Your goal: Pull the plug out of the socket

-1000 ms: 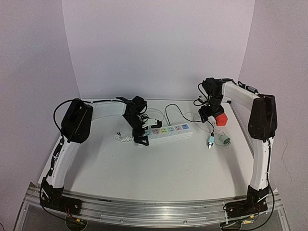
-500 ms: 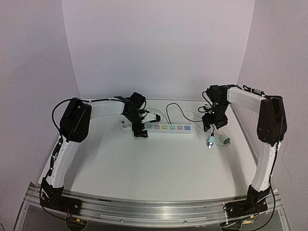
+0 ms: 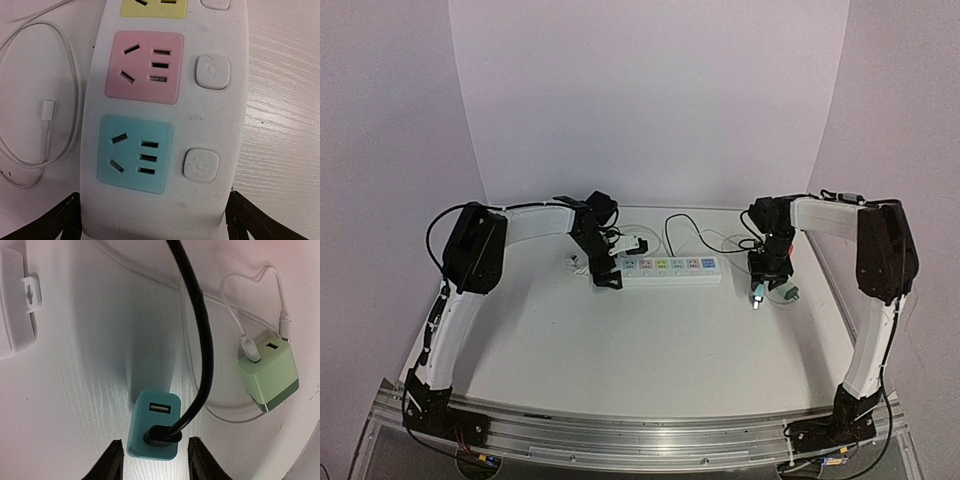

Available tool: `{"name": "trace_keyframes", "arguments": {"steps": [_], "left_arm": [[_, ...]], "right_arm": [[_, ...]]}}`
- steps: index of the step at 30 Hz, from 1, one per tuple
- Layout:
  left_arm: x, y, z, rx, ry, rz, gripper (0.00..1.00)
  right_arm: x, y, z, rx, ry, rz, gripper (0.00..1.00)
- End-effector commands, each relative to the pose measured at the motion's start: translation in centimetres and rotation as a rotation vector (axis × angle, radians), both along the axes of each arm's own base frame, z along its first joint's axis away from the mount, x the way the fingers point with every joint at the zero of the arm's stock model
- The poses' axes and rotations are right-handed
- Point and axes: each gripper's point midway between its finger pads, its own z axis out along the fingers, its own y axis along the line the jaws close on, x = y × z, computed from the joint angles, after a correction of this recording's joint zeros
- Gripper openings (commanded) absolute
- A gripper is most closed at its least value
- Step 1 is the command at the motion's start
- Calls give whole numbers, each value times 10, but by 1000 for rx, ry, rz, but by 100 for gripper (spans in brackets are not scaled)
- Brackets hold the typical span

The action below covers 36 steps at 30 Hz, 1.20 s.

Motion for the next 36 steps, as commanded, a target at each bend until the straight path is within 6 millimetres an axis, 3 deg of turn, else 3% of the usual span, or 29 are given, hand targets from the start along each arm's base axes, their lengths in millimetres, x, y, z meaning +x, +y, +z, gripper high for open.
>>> {"name": "trace_keyframes", "arguments": {"steps": [1, 10, 14, 18, 22, 26, 28, 32, 33, 36], "left_arm": [[-1, -2, 19, -33, 30, 12, 98], [4, 3, 16, -2, -12, -9, 98], [14, 13, 7, 50, -81, -32, 98], [19, 16, 7, 70, -110, -38, 98], [19, 15, 8, 62, -107, -41, 99], [19, 16, 8, 64, -106, -41, 99], [18, 16, 8, 65, -105, -42, 99], [18, 15, 8, 63, -104, -47, 99], [18, 15, 7, 62, -103, -48, 99], [18, 14, 9, 59, -102, -49, 99]], "right_arm": [[5, -1, -11, -7, -13, -40, 34], [11, 1, -16, 89, 7, -7, 13], [20, 26, 2, 325, -13, 106, 10], [29, 24, 18, 579, -27, 125, 8], [34, 22, 20, 799, -25, 146, 8], [38, 29, 14, 900, -24, 188, 12], [46, 14, 10, 908, -42, 165, 14], [55, 6, -5, 895, -40, 162, 17], [57, 3, -9, 876, -36, 160, 20], [61, -10, -21, 762, -36, 160, 42]]}}
